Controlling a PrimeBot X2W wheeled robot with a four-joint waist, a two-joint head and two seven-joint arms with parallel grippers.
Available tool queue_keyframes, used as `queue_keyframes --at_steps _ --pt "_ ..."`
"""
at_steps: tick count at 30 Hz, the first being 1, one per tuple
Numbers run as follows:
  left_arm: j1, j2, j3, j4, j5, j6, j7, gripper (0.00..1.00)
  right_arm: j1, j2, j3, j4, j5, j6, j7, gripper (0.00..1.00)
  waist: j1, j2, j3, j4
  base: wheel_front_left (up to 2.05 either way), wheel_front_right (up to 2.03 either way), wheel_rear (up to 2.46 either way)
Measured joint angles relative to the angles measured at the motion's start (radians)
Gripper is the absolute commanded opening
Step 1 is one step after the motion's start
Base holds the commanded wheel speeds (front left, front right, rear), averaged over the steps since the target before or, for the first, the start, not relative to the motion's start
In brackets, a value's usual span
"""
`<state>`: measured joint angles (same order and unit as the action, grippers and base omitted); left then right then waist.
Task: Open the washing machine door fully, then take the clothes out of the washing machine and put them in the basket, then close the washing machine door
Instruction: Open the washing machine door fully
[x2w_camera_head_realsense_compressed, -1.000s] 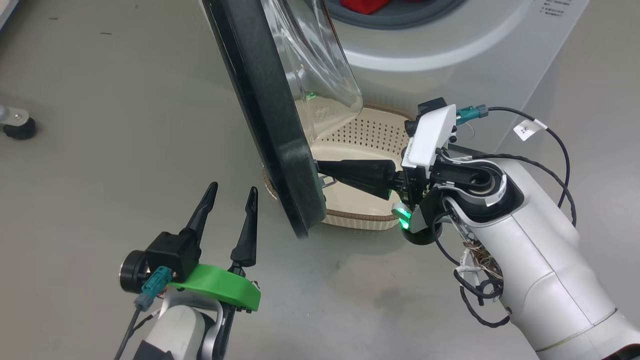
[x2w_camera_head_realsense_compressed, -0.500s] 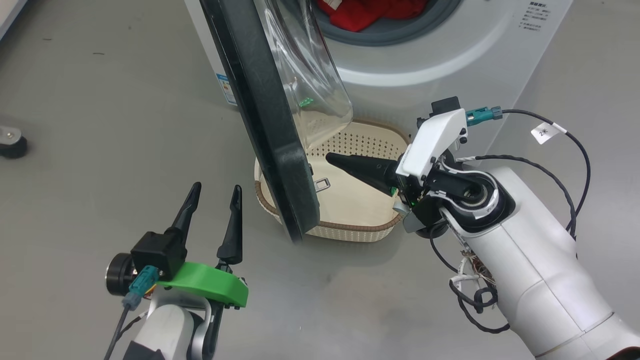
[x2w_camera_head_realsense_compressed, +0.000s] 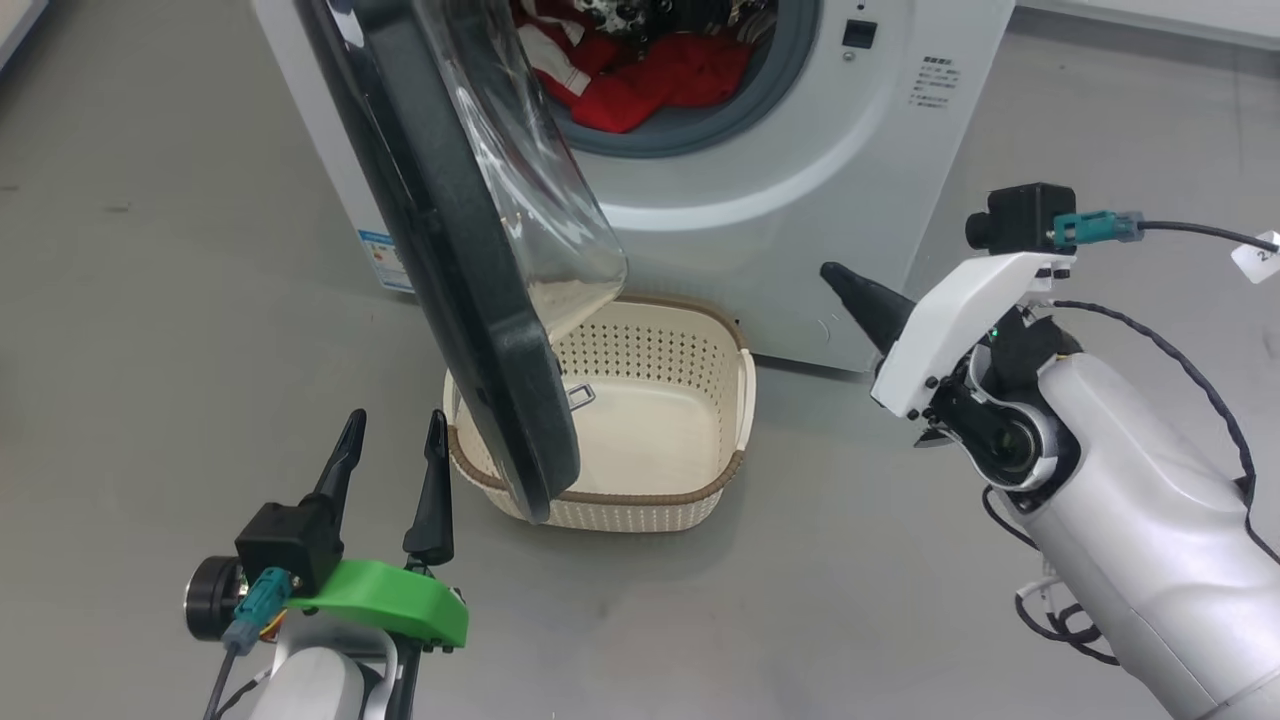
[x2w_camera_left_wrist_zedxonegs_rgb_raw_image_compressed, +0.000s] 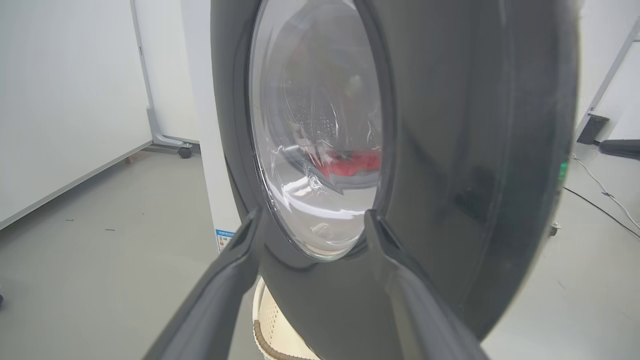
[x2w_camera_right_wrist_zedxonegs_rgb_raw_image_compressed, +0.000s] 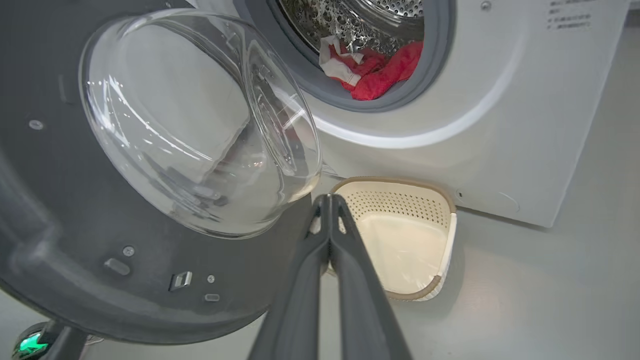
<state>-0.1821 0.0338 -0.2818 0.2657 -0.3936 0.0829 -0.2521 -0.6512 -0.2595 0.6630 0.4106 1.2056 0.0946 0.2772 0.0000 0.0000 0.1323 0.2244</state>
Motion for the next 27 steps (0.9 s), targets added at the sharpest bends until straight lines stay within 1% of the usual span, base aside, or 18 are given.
queue_keyframes --at_steps 2,8,11,15,18,21,24,27 --pt "0.009 0.0 0.005 0.001 0.0 0.0 0.0 1.0 0.008 -0.026 0.017 0.0 -0.062 0.0 -0.049 0.0 0.0 0.0 -0.014 -0.015 0.0 0.0 0.0" --pt "0.042 0.0 0.034 0.005 0.001 0.0 0.0 1.0 0.057 -0.061 0.055 0.001 -0.206 -0.002 -0.194 0.0 0.0 0.0001 -0.055 -0.057 0.0 0.0 0.0" --pt "0.049 0.0 0.053 0.006 0.002 0.0 0.0 1.0 0.083 -0.074 0.056 0.001 -0.257 -0.022 -0.275 0.0 0.0 0.0 -0.075 -0.074 0.0 0.0 0.0" --pt "0.064 0.001 0.071 0.008 0.012 0.0 0.0 1.0 0.132 -0.083 0.057 0.001 -0.313 -0.062 -0.367 0.0 0.0 0.0 -0.101 -0.092 0.0 0.0 0.0" --pt "0.077 0.006 0.087 0.008 0.017 0.0 0.0 1.0 0.173 -0.084 0.059 0.002 -0.339 -0.095 -0.414 0.0 0.0 0.0 -0.117 -0.106 0.0 0.0 0.0" --pt "0.088 0.007 0.094 0.007 0.017 0.0 0.0 1.0 0.215 -0.086 0.059 0.012 -0.358 -0.136 -0.461 0.0 0.0 0.0 -0.129 -0.118 0.0 0.0 0.0" --pt "0.095 0.007 0.104 0.007 0.019 0.0 0.0 1.0 0.248 -0.09 0.036 0.018 -0.365 -0.179 -0.52 0.0 0.0 0.0 -0.14 -0.128 0.0 0.0 0.0" --pt "0.1 0.007 0.12 0.002 0.02 -0.001 0.0 1.0 0.277 -0.084 0.015 0.016 -0.365 -0.193 -0.527 0.0 0.0 0.0 -0.148 -0.139 0.0 0.0 0.0"
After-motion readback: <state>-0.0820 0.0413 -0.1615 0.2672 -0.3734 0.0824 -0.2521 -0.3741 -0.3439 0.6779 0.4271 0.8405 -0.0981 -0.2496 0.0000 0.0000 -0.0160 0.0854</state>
